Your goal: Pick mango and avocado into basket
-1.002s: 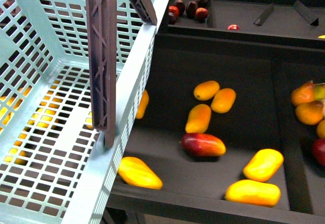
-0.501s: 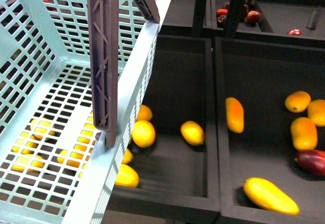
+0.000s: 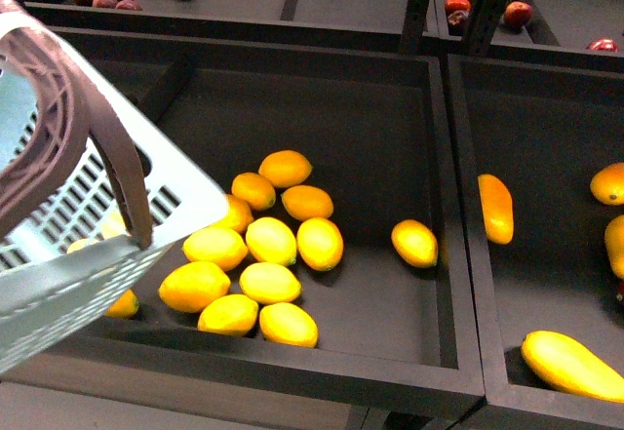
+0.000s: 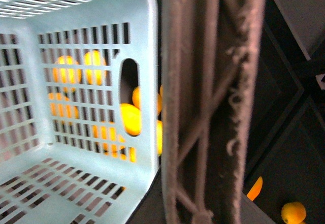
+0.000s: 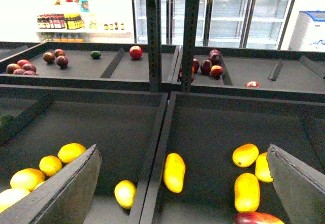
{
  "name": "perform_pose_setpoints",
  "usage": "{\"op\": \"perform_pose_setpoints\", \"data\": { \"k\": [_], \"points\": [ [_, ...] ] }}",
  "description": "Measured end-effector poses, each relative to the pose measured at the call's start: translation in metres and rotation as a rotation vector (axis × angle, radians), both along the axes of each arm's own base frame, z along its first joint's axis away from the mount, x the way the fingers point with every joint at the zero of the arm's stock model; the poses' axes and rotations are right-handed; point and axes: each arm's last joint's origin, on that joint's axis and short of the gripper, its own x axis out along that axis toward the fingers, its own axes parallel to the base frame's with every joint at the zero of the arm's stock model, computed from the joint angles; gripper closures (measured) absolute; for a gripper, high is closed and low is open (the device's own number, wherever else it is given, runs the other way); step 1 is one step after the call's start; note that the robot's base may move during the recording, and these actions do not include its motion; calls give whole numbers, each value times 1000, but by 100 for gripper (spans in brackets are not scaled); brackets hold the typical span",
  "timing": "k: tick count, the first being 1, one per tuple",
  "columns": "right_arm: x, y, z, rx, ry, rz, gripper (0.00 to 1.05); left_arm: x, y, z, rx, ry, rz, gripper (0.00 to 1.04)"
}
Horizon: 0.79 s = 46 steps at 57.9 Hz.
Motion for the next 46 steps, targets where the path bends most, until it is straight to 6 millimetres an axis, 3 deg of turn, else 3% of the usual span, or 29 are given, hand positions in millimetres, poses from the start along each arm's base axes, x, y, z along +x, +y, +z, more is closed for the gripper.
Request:
{"op": "perform_pose_setpoints", "data": {
  "k": [3, 15, 23, 32, 46],
  "points": [
    [0, 0, 0, 0, 0, 0, 8, 15, -2, -1, 8, 11, -27, 99],
    [0, 0, 0, 0, 0, 1, 8, 107, -27, 5, -110, -15, -190, 99],
    [0, 0, 0, 0, 0, 1, 8, 140, -62, 14, -214, -39, -320, 99],
    [0, 0, 0, 0, 0, 1, 8, 140, -106, 29, -290, -35, -487, 99],
    [0, 0, 0, 0, 0, 1, 8, 114, -140, 29, -318, -4, -596, 99]
  ]
}}
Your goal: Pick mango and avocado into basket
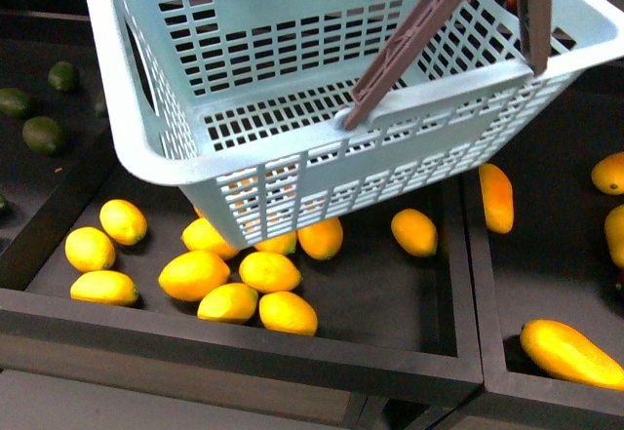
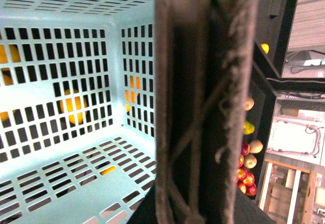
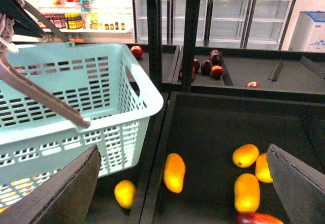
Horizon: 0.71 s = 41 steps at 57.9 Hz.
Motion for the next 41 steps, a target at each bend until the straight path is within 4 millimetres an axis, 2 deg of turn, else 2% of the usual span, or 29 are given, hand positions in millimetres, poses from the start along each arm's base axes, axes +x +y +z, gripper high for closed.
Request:
{"op": "perform_pose_setpoints", "data": {
  "k": [10, 38, 41],
  "points": [
    [0, 0, 0, 0, 0, 0, 8, -13, -12, -6, 2, 12, -41, 99],
    [0, 0, 0, 0, 0, 0, 8, -13, -11, -4, -1, -2, -39, 99],
    [0, 0, 0, 29, 81, 48, 8, -13, -11, -4, -1, -2, -39, 99]
  ]
}}
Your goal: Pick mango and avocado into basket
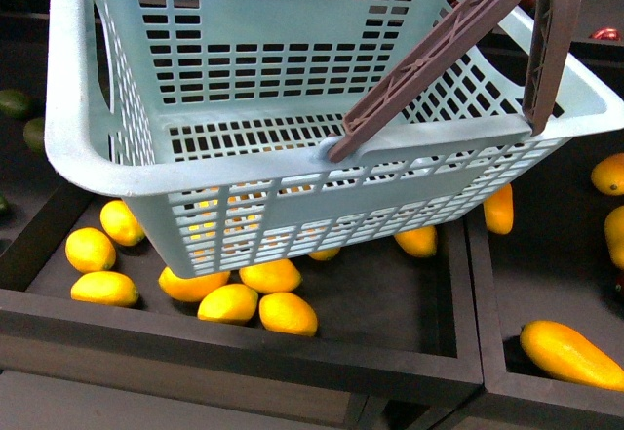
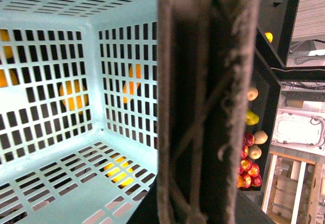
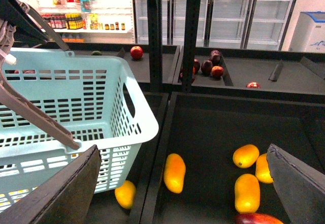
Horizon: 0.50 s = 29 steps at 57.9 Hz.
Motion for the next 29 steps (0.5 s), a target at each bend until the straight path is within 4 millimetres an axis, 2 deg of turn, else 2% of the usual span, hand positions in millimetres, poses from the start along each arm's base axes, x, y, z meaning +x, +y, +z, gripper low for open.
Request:
{"op": "perform_pose_setpoints", "data": {
  "k": [4, 7, 13, 22, 29],
  "points": [
    [5, -5, 3, 99, 228, 57, 8, 0, 1, 0, 0, 0, 3, 99],
    [15, -11, 5, 160, 293, 49, 8, 0, 1, 0, -1, 0, 1, 99],
    [37, -28, 11, 205, 302, 3, 8, 0, 1, 1, -5, 0, -4, 99],
    [91, -64, 18, 153, 262, -110, 8, 0, 1, 1, -4, -1, -1, 99],
    [143, -94, 4, 76, 307, -155, 8, 0, 1, 1, 1, -3, 1, 99]
  ]
}}
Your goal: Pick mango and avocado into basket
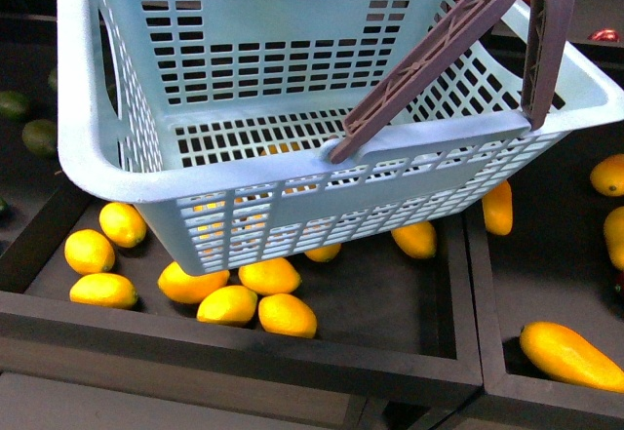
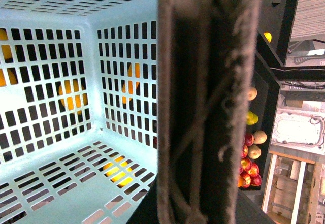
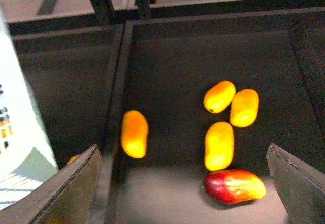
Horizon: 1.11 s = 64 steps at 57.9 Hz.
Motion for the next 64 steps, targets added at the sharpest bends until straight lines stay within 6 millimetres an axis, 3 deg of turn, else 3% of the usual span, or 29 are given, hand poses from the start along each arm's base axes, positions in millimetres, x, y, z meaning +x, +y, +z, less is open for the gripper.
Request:
{"op": "perform_pose_setpoints", "data": {
  "k": [5, 21, 31, 41, 64],
  "points": [
    [33, -20, -23, -41, 97, 18, 8, 0, 0, 0, -3, 2, 0, 99],
    [105, -76, -90, -171, 314, 101, 8, 0, 0, 0, -3, 2, -2, 99],
    [134, -103, -122, -307, 382, 193, 8, 0, 0, 0, -3, 2, -2, 99],
    [145, -121, -153, -395, 469, 317, 8, 0, 0, 0, -3, 2, -2, 99],
    [136, -151, -212, -442, 616, 498, 8, 0, 0, 0, -2, 2, -2, 99]
  ]
}}
